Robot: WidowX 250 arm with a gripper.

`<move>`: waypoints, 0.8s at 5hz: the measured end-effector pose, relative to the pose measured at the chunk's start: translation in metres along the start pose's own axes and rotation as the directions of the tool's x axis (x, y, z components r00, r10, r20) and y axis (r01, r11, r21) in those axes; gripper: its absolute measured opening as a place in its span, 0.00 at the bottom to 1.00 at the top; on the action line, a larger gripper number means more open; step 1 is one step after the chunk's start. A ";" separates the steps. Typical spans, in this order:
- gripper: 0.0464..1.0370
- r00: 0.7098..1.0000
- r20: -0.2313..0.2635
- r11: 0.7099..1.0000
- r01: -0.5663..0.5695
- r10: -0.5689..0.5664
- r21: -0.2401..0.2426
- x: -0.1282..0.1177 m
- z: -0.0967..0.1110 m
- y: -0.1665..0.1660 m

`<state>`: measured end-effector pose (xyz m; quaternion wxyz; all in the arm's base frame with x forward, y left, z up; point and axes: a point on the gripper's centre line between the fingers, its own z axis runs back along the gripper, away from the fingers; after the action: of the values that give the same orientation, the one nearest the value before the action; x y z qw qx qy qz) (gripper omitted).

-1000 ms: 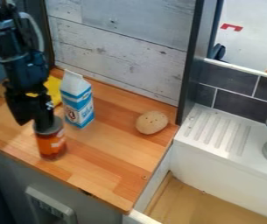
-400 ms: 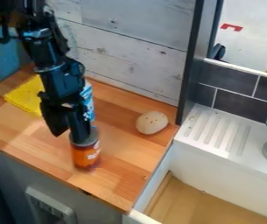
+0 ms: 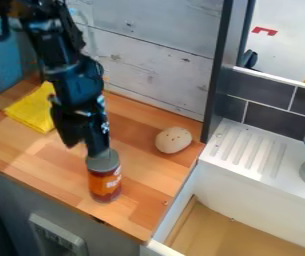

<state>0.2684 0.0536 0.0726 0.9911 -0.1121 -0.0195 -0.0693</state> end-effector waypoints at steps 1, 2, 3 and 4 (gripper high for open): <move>0.96 0.996 0.088 0.999 -0.030 0.026 0.040 0.001 0.031 0.018; 0.96 0.993 0.115 0.996 -0.046 0.037 0.074 -0.005 0.059 0.034; 0.96 0.989 0.123 0.970 -0.105 0.080 0.218 -0.014 0.086 0.073; 0.96 0.991 0.094 0.953 -0.121 0.098 0.279 -0.001 0.083 0.106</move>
<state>0.2801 0.1752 0.1301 0.9976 0.0279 -0.0624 -0.0060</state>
